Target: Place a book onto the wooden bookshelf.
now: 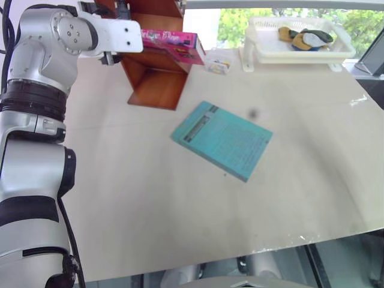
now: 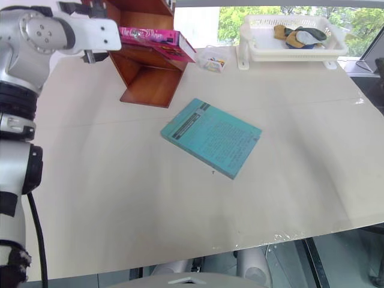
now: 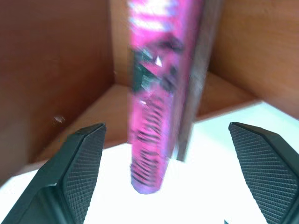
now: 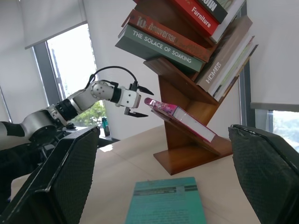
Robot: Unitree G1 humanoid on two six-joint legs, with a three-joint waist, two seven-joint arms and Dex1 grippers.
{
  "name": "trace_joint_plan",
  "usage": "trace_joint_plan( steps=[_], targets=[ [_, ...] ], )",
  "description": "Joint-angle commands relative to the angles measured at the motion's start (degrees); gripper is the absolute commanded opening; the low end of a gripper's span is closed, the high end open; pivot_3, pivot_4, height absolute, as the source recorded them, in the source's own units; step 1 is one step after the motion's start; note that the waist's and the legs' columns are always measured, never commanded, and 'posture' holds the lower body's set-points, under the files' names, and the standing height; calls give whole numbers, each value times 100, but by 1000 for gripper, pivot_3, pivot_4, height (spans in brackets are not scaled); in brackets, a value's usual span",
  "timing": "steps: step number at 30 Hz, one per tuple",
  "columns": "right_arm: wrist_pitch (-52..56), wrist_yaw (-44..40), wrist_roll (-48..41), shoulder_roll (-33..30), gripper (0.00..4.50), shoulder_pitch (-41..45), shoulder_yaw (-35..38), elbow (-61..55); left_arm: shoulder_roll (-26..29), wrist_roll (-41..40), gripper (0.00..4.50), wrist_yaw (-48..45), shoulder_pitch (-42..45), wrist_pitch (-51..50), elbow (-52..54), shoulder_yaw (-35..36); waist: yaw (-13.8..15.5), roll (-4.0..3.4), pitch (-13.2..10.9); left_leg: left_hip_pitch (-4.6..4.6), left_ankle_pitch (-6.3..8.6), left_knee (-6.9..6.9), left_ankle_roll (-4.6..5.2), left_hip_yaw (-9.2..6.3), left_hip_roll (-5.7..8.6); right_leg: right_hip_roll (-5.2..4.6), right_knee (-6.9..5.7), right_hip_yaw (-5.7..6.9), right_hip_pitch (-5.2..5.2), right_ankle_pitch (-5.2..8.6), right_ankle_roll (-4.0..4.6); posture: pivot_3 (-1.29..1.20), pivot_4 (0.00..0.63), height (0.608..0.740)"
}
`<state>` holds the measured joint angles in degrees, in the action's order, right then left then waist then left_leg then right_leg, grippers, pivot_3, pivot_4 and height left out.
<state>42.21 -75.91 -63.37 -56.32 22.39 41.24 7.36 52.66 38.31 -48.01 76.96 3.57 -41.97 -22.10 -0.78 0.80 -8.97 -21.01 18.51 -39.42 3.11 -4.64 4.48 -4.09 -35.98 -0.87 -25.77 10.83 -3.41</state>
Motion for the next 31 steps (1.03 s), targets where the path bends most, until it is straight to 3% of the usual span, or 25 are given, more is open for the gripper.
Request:
trace_joint_plan(
  steps=[1, 6, 12, 17, 20, 23, 31],
  targets=[
    [1, 17, -81, -81, 4500, 15, 163, -132, 363, -79, 4455, -5, -60, -84, 391, 332, 0, 0, 0, -1, 0, -1, 0, 0, -1, 0, 0, 0, -1, 0, 0, 0, 150, 740],
    [202, 55, -225, -18, 4500, -378, 362, -334, 425, -1434, 4455, -468, -651, -359, 1167, 1363, 10, -3, 2, -2, 0, -1, 0, -2, -2, -5, -1, 1, -2, 0, 0, 0, 150, 740],
    [402, 70, -306, 241, 4500, -1252, 614, -511, -69, -4018, 4455, -1360, -2383, -3260, 3838, 3295, 33, -6, 6, -12, 0, -25, 0, -17, 0, -10, -13, 13, 0, 0, 0, 0, 150, 740],
    [283, -185, 60, 160, 4500, -2134, 779, -513, -605, -6028, 4455, -1650, -4273, -4516, 5246, 4959, -5, -24, 17, -5, 2, -42, -2, -16, -7, -23, -22, 9, 7, 0, 1, 0, 150, 740],
    [87, -372, 382, 109, 4500, -2621, 838, -406, -822, -6380, 4455, -1562, -5794, -4772, 5804, 5369, -15, -51, 36, 35, 2, -27, -3, 6, -16, -15, -16, -14, 29, 0, 2, 0, 150, 740],
    [-148, -384, 621, 129, 4500, -2769, 886, -71, -973, -6382, 4455, -1255, -6784, -4691, 6088, 5424, 15, -44, 36, 49, 1, -21, -4, 17, -19, -12, -18, -26, 40, 0, 2, 0, 150, 740],
    [-1478, -662, 1985, 63, 4500, -3251, 492, 925, -1091, -6372, 4455, -832, -7934, -4228, 5843, 5256, 164, -38, 42, 126, 4, 2, -5, 9, -27, -11, 15, -20, 126, -3, 9, 0, 150, 740]
  ],
)
